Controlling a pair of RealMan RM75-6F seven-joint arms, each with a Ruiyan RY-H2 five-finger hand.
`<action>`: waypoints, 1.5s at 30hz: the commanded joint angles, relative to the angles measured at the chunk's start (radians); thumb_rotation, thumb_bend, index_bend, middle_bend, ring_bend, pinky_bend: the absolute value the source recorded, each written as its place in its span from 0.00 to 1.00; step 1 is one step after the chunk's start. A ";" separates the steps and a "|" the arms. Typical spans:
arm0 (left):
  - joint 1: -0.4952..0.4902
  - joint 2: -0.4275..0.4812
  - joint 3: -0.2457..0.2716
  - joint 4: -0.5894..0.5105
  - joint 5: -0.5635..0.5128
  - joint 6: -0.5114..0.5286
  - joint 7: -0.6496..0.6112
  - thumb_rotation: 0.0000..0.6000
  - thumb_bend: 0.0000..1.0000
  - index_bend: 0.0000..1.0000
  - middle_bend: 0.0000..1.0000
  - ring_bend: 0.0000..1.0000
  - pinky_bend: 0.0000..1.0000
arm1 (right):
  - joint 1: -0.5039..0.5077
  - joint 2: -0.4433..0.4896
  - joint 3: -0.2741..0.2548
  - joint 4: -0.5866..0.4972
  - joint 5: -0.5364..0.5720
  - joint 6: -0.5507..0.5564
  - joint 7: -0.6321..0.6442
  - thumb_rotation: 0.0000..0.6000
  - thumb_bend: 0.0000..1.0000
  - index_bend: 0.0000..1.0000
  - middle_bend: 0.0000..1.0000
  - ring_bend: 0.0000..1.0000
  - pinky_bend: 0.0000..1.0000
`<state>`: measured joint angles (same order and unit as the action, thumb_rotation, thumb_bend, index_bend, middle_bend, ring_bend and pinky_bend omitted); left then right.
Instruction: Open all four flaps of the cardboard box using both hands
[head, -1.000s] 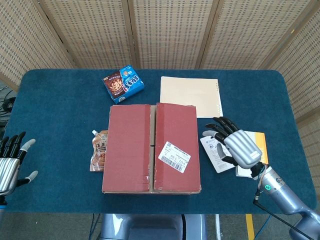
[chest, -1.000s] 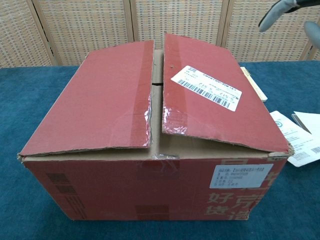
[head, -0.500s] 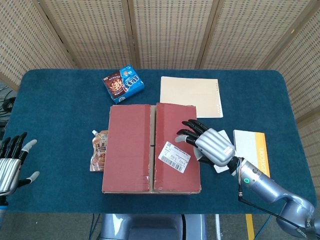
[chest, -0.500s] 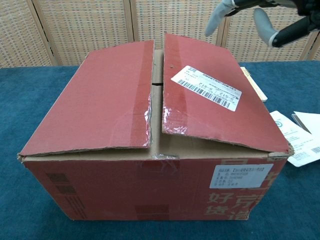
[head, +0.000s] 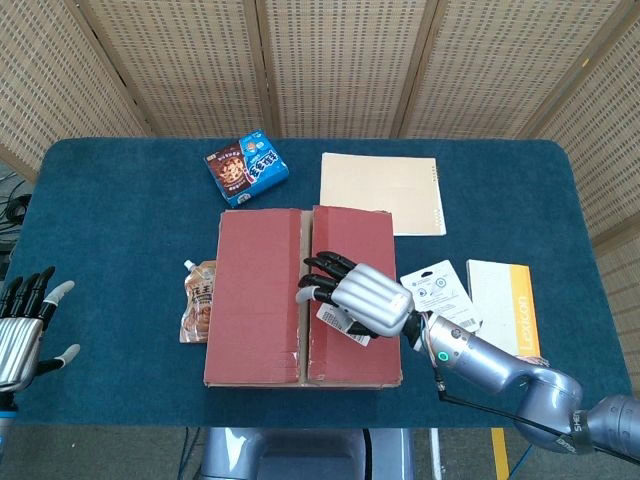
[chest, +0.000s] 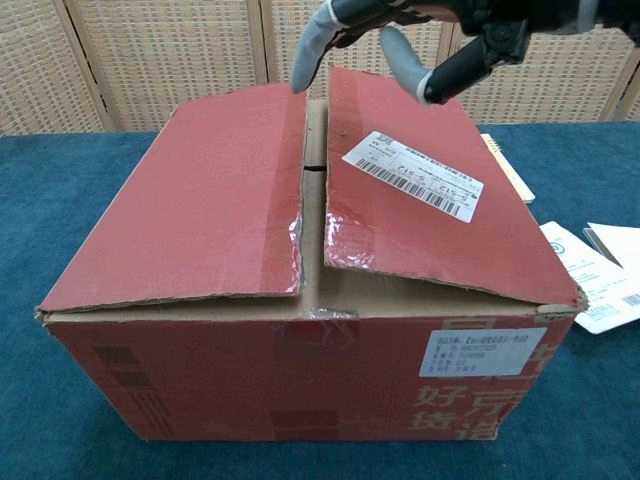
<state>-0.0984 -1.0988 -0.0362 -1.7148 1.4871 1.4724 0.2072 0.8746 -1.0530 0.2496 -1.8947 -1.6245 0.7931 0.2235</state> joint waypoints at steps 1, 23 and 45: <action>-0.001 -0.001 0.000 0.002 -0.003 -0.003 -0.001 1.00 0.17 0.14 0.00 0.02 0.00 | 0.022 -0.015 0.005 -0.003 0.022 -0.021 -0.017 1.00 0.98 0.24 0.23 0.00 0.05; 0.005 0.001 0.002 0.015 -0.008 0.002 -0.020 1.00 0.17 0.14 0.00 0.02 0.00 | 0.066 -0.062 -0.042 0.036 0.099 -0.047 -0.062 1.00 0.98 0.24 0.24 0.00 0.05; 0.002 0.005 0.004 0.006 0.001 0.000 -0.023 1.00 0.17 0.14 0.00 0.02 0.00 | 0.038 -0.039 -0.070 0.048 0.098 0.011 -0.086 1.00 0.98 0.24 0.39 0.00 0.05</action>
<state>-0.0963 -1.0934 -0.0322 -1.7087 1.4887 1.4729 0.1843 0.9156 -1.0949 0.1802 -1.8464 -1.5253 0.8000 0.1390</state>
